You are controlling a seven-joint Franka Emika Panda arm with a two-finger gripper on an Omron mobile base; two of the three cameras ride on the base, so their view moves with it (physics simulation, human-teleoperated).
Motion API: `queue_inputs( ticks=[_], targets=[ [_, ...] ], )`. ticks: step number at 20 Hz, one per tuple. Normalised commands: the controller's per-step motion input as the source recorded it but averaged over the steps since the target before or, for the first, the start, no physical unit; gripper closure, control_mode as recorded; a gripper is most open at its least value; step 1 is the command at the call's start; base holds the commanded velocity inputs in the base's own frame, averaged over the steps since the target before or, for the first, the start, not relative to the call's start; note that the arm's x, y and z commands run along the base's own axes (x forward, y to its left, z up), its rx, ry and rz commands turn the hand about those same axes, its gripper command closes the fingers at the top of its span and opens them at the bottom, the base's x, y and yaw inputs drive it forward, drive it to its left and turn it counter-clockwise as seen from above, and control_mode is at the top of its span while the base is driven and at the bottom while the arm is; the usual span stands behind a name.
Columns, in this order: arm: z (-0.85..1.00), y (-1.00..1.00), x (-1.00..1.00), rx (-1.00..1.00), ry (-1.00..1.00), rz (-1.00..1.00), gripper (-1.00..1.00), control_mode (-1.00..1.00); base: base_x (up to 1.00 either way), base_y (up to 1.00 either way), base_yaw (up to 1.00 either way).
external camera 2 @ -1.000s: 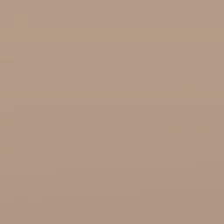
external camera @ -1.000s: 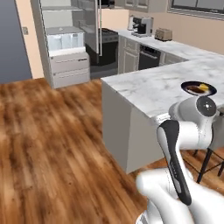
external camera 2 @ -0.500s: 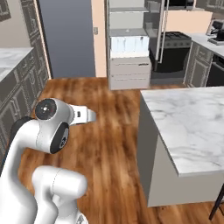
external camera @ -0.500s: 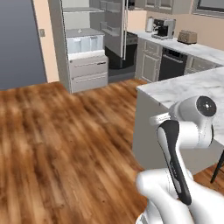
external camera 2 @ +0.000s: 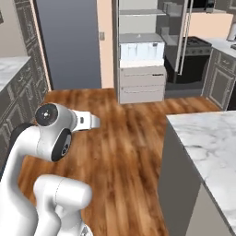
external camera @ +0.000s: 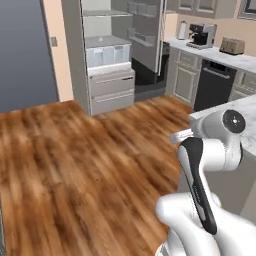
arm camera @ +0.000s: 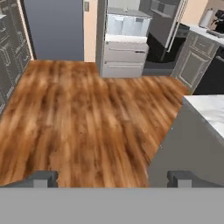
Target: Take the cheese, chicken drumstick, and garlic from the fridge and place them on the plate on the dining counter to create an appetizer plate.
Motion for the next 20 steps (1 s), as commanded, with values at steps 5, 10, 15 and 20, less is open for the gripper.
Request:
queue_inputs(
  ticks=[5, 10, 15, 20],
  targets=[
    [0.00, 0.00, 0.00, 0.00, 0.00, 0.00, -1.00, 1.00, 1.00, 0.03, -0.21],
    [0.00, 0.00, 0.00, 0.00, 0.00, 0.00, -1.00, 1.00, 1.00, 0.18, -0.43],
    [0.00, 0.00, 0.00, 0.00, 0.00, 0.00, -1.00, 1.00, 1.00, 0.71, -0.19],
    [0.00, 0.00, 0.00, 0.00, 0.00, 0.00, -1.00, 1.00, 1.00, 0.41, 0.11]
  ],
)
